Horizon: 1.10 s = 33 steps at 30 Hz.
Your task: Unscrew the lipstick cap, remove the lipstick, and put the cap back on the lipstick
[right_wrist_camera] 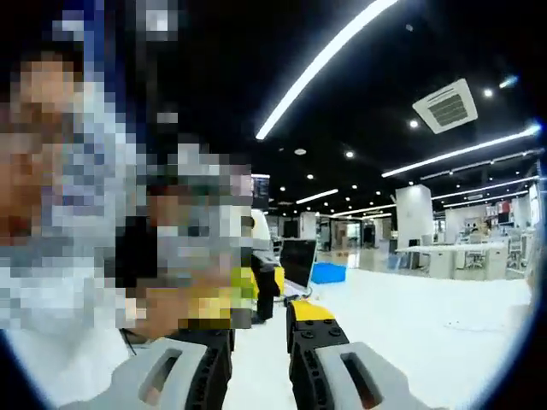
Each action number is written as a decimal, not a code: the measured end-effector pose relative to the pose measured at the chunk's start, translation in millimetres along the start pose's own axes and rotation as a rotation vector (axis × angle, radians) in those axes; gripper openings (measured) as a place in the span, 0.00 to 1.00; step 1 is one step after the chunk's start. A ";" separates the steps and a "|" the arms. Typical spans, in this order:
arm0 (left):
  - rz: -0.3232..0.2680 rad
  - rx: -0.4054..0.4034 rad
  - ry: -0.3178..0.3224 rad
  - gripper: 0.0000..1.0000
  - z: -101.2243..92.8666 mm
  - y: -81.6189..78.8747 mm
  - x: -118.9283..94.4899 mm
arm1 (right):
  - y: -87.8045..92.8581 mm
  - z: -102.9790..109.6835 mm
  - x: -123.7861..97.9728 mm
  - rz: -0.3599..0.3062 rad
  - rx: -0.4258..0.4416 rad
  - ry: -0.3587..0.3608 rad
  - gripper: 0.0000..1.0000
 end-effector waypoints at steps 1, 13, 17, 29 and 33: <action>-0.002 0.005 0.006 0.13 -0.2 1.5 1.4 | -0.5 1.6 1.4 -0.004 0.006 -0.006 0.22; 0.082 0.060 0.083 0.13 -16.5 14.7 24.3 | 8.8 13.1 14.8 0.035 -0.014 -0.029 0.19; 0.100 0.068 0.096 0.13 -21.9 15.1 27.2 | 11.0 17.0 16.6 0.049 -0.028 -0.035 0.19; 0.169 0.082 0.094 0.13 -24.8 23.4 30.3 | 21.1 22.2 21.2 0.115 -0.040 -0.038 0.10; 0.171 0.079 0.097 0.13 -24.3 24.4 29.2 | 22.3 22.5 22.0 0.124 -0.022 -0.037 0.10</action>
Point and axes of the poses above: the point that each gripper's makers call its tool centre point, and the gripper's own axes: x roughly forward along the fingers, z roughly to its left, y roughly out of its underside, the point moved 5 cm from there along -x, roughly backward along the fingers, and after that the axes turned 8 degrees about y, right-handed, at the moved point
